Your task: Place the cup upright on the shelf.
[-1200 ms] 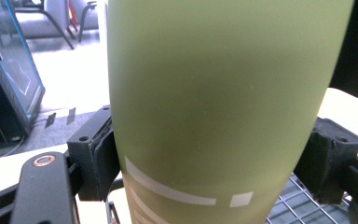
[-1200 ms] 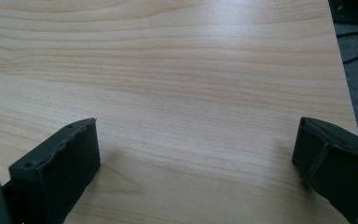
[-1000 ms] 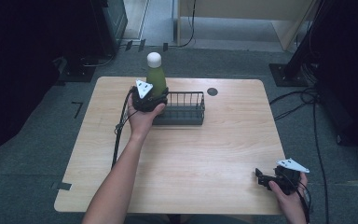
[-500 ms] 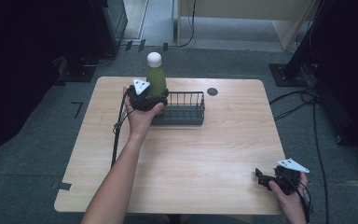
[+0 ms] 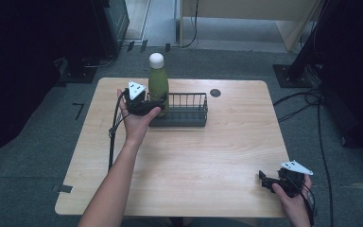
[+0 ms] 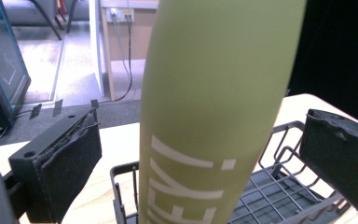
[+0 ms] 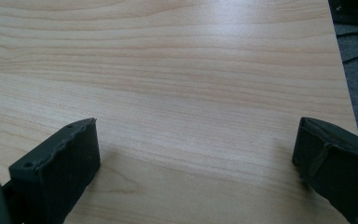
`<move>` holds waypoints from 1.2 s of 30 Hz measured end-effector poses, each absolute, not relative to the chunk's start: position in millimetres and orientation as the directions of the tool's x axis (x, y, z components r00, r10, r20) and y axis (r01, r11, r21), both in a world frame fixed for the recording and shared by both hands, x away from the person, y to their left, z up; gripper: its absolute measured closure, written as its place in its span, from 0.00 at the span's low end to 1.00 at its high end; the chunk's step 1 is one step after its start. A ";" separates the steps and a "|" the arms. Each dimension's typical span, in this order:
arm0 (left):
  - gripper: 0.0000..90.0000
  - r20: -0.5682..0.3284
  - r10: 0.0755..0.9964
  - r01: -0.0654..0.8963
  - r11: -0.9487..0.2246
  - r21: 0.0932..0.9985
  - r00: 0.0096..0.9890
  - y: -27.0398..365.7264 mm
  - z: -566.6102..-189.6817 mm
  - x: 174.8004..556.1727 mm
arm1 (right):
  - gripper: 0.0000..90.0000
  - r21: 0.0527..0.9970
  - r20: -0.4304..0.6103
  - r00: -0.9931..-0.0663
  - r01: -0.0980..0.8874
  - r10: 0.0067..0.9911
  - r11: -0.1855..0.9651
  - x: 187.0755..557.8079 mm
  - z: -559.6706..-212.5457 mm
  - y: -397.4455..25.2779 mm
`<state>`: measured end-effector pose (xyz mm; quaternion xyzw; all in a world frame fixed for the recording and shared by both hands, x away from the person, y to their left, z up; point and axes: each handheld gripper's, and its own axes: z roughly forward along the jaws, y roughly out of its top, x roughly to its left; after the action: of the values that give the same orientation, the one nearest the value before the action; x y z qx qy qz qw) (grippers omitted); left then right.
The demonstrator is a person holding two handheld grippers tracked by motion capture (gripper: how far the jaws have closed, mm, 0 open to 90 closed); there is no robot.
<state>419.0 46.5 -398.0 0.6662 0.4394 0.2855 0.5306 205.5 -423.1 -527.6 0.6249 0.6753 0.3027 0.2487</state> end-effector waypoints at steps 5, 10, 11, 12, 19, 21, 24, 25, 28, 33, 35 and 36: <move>0.00 -0.069 0.885 0.272 -0.067 0.960 0.460 55.5 -398.1 407.3 | 0.00 0.717 0.038 -0.096 0.696 0.995 0.039 205.6 -527.6 -422.3; 0.00 -0.064 0.884 0.267 -0.070 0.961 0.463 65.9 -400.7 395.9 | 0.00 0.716 0.031 -0.100 0.696 0.995 0.048 205.7 -527.7 -422.0; 0.00 -0.063 0.884 0.265 -0.070 0.962 0.463 67.5 -401.0 394.3 | 0.00 0.716 0.031 -0.099 0.696 0.995 0.047 205.7 -527.7 -421.9; 0.00 -0.063 0.885 0.263 -0.068 0.962 0.461 69.1 -401.5 391.9 | 0.00 0.716 0.031 -0.100 0.696 0.995 0.048 205.7 -527.7 -421.9; 0.00 -0.048 0.883 0.253 -0.082 0.964 0.467 78.3 -406.3 373.0 | 0.00 0.716 0.030 -0.100 0.696 0.995 0.048 205.7 -527.7 -421.9; 0.00 -0.041 0.883 0.253 -0.090 0.963 0.468 80.7 -408.6 368.5 | 0.00 0.716 0.030 -0.100 0.696 0.995 0.049 205.7 -527.7 -421.9; 0.00 -0.032 0.883 0.255 -0.100 0.962 0.467 84.2 -412.1 362.0 | 0.00 0.716 0.029 -0.100 0.696 0.995 0.049 205.7 -527.7 -421.9; 0.00 -0.030 0.883 0.257 -0.104 0.961 0.468 85.0 -413.0 360.4 | 0.00 0.716 0.029 -0.100 0.696 0.995 0.049 205.7 -527.7 -421.9; 0.00 -0.027 0.880 0.258 -0.110 0.960 0.475 87.7 -417.1 353.8 | 0.00 0.716 0.029 -0.100 0.696 0.995 0.049 205.7 -527.7 -421.9; 0.00 -0.018 0.877 0.264 -0.125 0.956 0.480 91.6 -423.9 344.0 | 0.00 0.716 0.029 -0.100 0.696 0.995 0.049 205.7 -527.7 -421.9; 0.00 -0.016 0.878 0.266 -0.127 0.956 0.478 93.4 -427.3 339.3 | 0.00 0.716 0.029 -0.100 0.696 0.995 0.049 205.7 -527.7 -421.9; 0.00 -0.014 0.878 0.268 -0.130 0.955 0.478 94.2 -428.5 337.8 | 0.00 0.716 0.029 -0.100 0.696 0.995 0.050 205.7 -527.7 -421.9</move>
<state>337.8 94.2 -428.5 0.6902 0.4149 0.2978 0.5125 205.7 -421.9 -527.7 0.6220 0.6796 0.2971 0.2509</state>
